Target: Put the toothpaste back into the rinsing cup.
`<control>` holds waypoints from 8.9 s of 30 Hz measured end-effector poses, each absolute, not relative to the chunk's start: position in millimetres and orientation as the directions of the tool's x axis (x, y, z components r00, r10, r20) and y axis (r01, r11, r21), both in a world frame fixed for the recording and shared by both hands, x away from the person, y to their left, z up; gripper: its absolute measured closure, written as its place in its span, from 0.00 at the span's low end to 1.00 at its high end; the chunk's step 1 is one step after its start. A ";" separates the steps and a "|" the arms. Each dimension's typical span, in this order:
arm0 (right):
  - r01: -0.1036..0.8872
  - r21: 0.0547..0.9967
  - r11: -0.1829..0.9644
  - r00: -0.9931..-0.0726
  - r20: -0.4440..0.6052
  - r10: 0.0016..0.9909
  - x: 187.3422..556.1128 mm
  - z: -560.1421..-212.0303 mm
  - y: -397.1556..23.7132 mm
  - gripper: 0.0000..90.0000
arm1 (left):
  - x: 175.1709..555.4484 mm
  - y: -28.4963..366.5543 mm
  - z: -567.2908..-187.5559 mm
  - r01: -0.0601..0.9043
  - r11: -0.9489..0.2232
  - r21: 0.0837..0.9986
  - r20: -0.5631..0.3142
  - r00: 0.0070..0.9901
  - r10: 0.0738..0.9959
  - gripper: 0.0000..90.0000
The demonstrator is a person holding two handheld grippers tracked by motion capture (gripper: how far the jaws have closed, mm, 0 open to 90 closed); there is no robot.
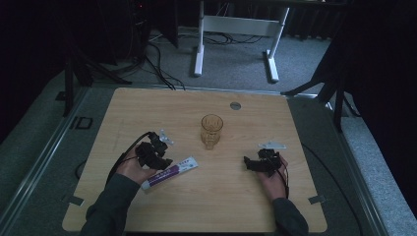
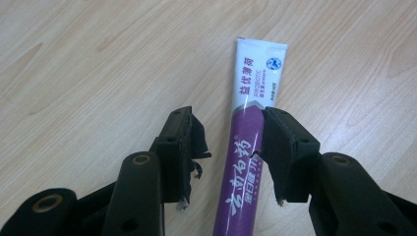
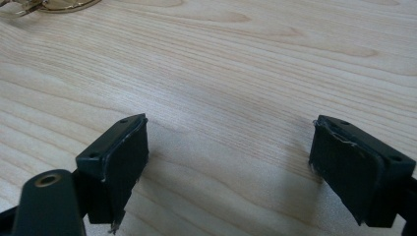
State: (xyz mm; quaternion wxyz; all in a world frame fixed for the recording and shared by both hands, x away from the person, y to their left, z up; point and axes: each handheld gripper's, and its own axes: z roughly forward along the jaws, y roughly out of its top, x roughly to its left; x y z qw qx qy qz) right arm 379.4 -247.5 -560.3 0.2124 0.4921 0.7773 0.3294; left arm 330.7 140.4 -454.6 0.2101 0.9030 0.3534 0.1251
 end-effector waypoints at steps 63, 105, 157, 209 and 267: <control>0.625 0.721 0.298 -0.425 -0.006 0.905 379.4 -560.3 -247.5 0.16 | 343.5 116.0 -468.1 0.576 -0.771 0.270 0.096 0.781 0.617 0.65; 0.625 0.721 0.298 -0.425 -0.006 0.905 379.4 -560.3 -247.5 0.16 | 354.8 91.7 -495.5 0.612 -0.786 0.085 0.052 0.785 0.617 0.65; 0.625 0.721 0.300 -0.426 -0.006 0.904 379.6 -560.3 -247.5 0.16 | 368.4 93.8 -513.4 0.648 -0.761 0.018 -0.024 0.762 0.648 0.76; 0.626 0.721 0.298 -0.426 -0.005 0.905 379.6 -560.2 -247.4 0.16 | 363.5 117.3 -459.3 0.718 -0.624 0.308 0.066 0.639 0.767 0.81; 0.624 0.721 0.300 -0.428 -0.006 0.904 380.0 -560.2 -247.4 0.16 | 364.4 109.3 -440.6 0.622 -0.463 0.631 0.094 0.532 0.842 0.81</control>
